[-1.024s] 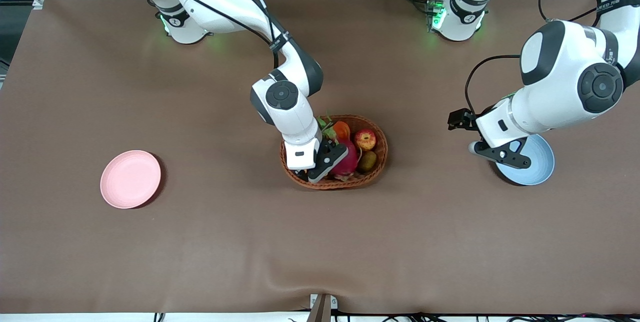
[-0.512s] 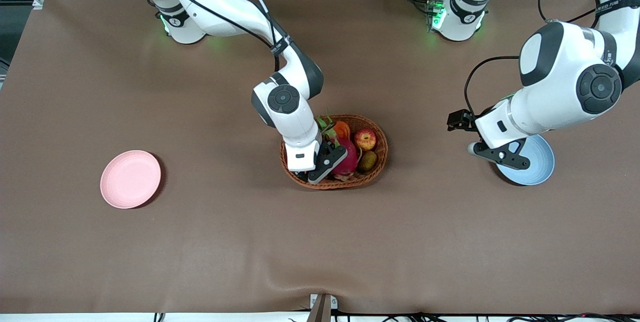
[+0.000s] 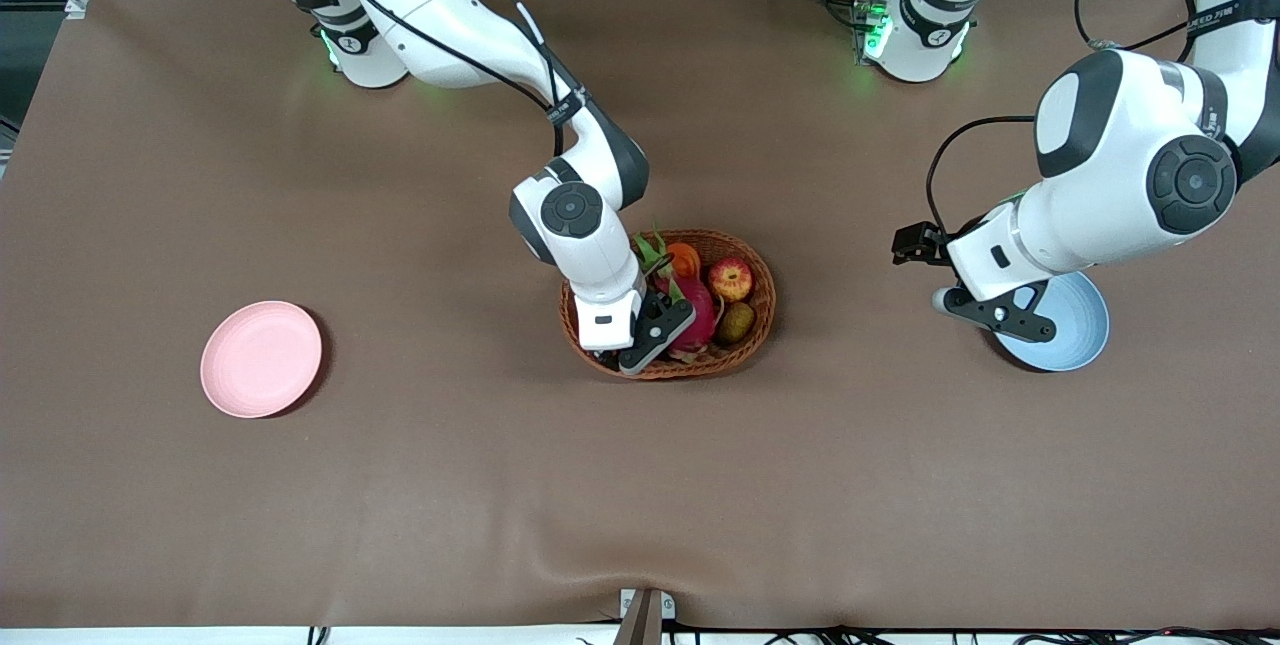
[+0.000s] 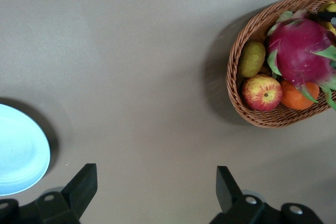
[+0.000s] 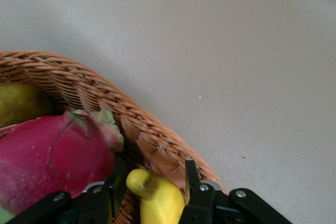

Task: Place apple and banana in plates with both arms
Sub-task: 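Lift the banana with the right gripper and carry it to the pink plate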

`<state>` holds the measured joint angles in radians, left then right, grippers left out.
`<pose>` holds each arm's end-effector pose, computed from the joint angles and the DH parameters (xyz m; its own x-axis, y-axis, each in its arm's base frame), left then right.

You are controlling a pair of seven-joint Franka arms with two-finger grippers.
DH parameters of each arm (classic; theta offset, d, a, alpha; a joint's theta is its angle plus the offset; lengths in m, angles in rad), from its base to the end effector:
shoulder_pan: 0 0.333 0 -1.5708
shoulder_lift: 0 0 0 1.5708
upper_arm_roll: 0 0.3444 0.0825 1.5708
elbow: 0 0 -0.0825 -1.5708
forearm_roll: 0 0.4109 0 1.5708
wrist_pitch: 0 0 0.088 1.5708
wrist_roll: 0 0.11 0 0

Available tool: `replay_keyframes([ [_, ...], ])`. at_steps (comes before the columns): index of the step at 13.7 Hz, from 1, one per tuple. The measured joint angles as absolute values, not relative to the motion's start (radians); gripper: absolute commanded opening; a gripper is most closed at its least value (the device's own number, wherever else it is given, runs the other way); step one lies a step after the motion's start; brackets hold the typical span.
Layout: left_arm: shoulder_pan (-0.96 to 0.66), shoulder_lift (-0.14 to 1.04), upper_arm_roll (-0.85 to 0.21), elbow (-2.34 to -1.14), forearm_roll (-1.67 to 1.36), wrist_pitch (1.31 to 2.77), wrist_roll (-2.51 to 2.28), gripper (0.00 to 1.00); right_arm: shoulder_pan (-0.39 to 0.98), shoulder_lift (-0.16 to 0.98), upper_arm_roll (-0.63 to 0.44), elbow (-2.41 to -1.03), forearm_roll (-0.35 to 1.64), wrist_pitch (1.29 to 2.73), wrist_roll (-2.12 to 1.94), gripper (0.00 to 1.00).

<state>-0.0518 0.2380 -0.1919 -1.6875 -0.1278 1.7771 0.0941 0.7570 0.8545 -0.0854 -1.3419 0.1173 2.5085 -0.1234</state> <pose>0.6263 -0.1579 0.4649 0.9435 -0.3046 -0.1302 -0.2801 -0.9435 0.1772 0.6254 0.5195 0.2472 0.6940 0.6493 0.3112 0.6814 -0.7319 0.0075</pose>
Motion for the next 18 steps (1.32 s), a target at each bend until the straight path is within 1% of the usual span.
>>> replay_keyframes([
  [1, -0.052, 0.238, -0.192, -1.687, -0.128, 1.777, 0.094, 1.0, 0.757, 0.857, -0.085, -1.34, 0.117, 2.509, -0.123, 0.05],
  [2, -0.052, 0.238, -0.192, -1.687, -0.128, 1.778, 0.094, 1.0, 0.758, 0.858, -0.085, -1.338, 0.117, 2.509, -0.123, 0.0],
  [11, -0.052, 0.238, -0.192, -1.688, -0.128, 1.778, 0.094, 1.0, 0.76, 0.842, -0.093, -1.298, 0.125, 2.495, -0.122, 0.0],
  [14, -0.052, 0.238, -0.192, -1.688, -0.128, 1.779, 0.094, 1.0, 0.746, 0.779, -0.107, -1.278, 0.159, 2.387, -0.116, 0.0],
  [16, -0.052, 0.239, -0.193, -1.688, -0.128, 1.779, 0.094, 1.0, 0.703, 0.689, -0.116, -1.267, 0.183, 2.263, -0.115, 0.0],
  [18, -0.052, 0.239, -0.193, -1.689, -0.128, 1.779, 0.094, 1.0, 0.628, 0.593, -0.119, -1.267, 0.185, 2.123, -0.115, 0.0],
])
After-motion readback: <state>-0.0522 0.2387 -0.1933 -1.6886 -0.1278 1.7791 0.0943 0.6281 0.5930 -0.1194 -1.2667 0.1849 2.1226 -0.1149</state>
